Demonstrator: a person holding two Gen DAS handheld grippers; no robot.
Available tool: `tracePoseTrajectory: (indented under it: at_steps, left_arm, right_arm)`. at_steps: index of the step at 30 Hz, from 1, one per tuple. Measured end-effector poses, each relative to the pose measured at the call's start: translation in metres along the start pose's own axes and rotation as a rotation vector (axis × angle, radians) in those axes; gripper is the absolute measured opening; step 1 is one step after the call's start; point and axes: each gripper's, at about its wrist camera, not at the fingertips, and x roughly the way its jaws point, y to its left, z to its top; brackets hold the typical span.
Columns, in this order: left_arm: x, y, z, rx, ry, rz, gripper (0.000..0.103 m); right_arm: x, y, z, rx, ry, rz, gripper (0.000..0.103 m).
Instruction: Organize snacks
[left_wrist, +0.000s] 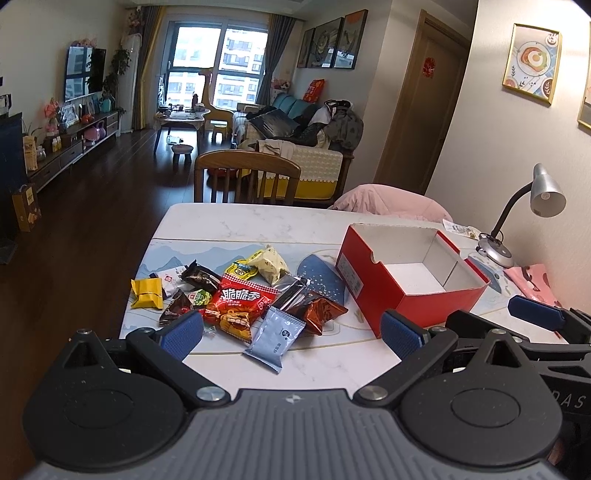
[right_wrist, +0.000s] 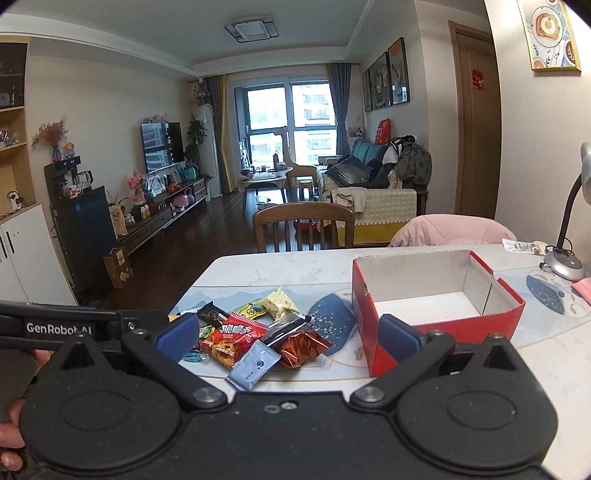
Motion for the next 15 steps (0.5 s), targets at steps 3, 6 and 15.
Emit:
tracePoseTrajectory:
  at_steps: [3,6,15]
  left_arm:
    - [0.0005,0.0001,-0.0002,-0.003,0.004,-0.004,0.103]
    - [0.0001,0.0012,-0.0003,0.001,0.003,-0.002,0.103]
    - [-0.0002,0.0034,-0.0011,0.0,0.002,-0.006,0.103]
  right_arm:
    - [-0.0011,-0.0004,0.0012,-0.006,-0.007,-0.01,0.103]
    - [-0.0028,0.0014,0.0007,-0.016,-0.016,-0.022,0.103]
    - [-0.0036,0.0045,0.0013,-0.015,-0.016,-0.023,0.103]
